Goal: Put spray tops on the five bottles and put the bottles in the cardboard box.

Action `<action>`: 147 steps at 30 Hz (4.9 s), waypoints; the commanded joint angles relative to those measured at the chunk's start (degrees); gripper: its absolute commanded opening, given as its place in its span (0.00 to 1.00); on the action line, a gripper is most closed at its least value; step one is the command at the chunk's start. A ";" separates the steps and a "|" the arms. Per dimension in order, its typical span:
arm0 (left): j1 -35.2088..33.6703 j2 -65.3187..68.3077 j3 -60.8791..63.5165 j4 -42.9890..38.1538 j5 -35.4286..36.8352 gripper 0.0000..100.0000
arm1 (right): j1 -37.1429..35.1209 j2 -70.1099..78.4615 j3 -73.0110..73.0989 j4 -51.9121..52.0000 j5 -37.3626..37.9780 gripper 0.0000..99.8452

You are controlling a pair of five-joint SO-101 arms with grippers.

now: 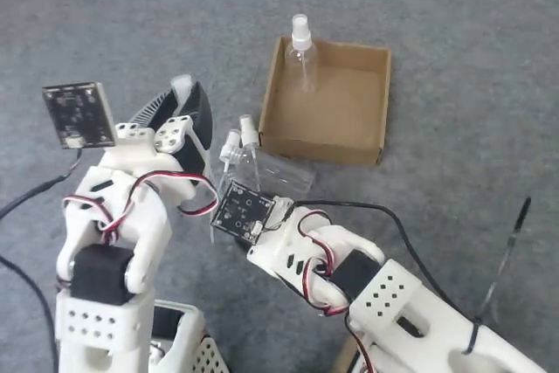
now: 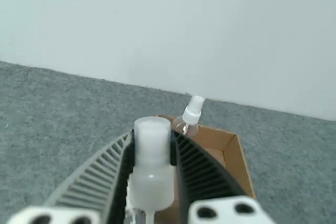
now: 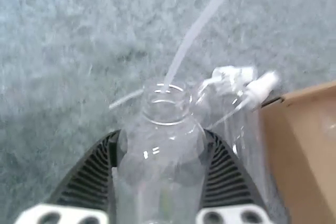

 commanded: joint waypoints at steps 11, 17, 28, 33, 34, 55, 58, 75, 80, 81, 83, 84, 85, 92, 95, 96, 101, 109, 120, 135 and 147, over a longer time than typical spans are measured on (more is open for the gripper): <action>0.44 -1.14 0.75 -1.67 -0.53 0.01 | 0.31 -2.15 5.36 -26.68 -7.65 0.01; 0.35 -7.82 2.59 -0.35 -0.79 0.01 | 3.38 -1.71 5.36 -33.54 -17.05 0.01; 6.24 -8.00 7.25 -1.58 -7.74 0.02 | 3.03 -1.71 5.36 -33.27 -18.55 0.01; 6.24 -6.59 4.53 1.05 -7.65 0.11 | 3.03 -1.71 5.54 -33.19 -18.55 0.01; 6.15 -6.59 4.26 1.41 -7.74 0.12 | 3.03 -1.71 5.54 -33.19 -18.55 0.01; -0.79 -3.43 4.70 -1.85 -7.91 0.13 | 3.12 -1.89 7.03 -33.19 -18.37 0.01; -0.88 -0.79 5.76 -0.79 -10.20 0.13 | 3.38 -1.89 7.12 -33.19 -18.37 0.01; -0.97 -6.42 4.44 6.68 -15.56 0.13 | 5.32 -1.80 7.03 -33.19 -18.64 0.01; -1.32 -6.33 -0.66 7.03 -15.56 0.13 | 5.41 -1.71 7.12 -33.10 -18.64 0.01; -1.14 -6.24 -0.57 7.03 -15.47 0.13 | 5.49 -1.71 7.12 -33.10 -18.64 0.01; -1.32 -6.42 1.27 7.47 -15.47 0.13 | 5.58 -2.15 7.03 -31.25 -18.64 0.01; -1.32 -6.51 2.68 7.74 -15.56 0.13 | 5.58 -2.24 6.86 -30.02 -18.64 0.01; -1.41 -6.51 4.18 7.74 -15.56 0.13 | 5.58 -2.24 6.68 -29.05 -18.64 0.01; -4.84 -6.59 10.68 7.38 -15.74 0.13 | 12.62 -2.33 4.13 -28.18 -18.64 0.01; -5.54 -6.51 12.44 6.86 -15.74 0.13 | 17.63 -2.33 2.11 -28.18 -18.73 0.01; -4.48 -6.51 13.49 5.80 -15.74 0.13 | 18.95 -2.33 1.32 -28.26 -18.81 0.01; 1.23 -6.51 20.70 -1.32 -15.65 0.13 | 20.09 -1.63 -3.43 -28.26 -18.55 0.01; 7.21 -6.59 24.92 -2.46 -14.15 0.23 | 19.12 6.73 -17.32 -22.99 -18.64 0.01; 6.95 -6.59 26.42 -3.52 -10.37 0.35 | 12.09 15.16 -32.35 -6.02 -18.46 0.01; 1.85 -6.51 30.81 -11.52 -10.64 0.35 | 12.09 6.90 -36.66 8.92 -18.20 0.01; 1.85 -6.51 30.90 -11.43 -10.73 0.35 | 27.56 7.16 -45.36 9.27 -14.07 0.01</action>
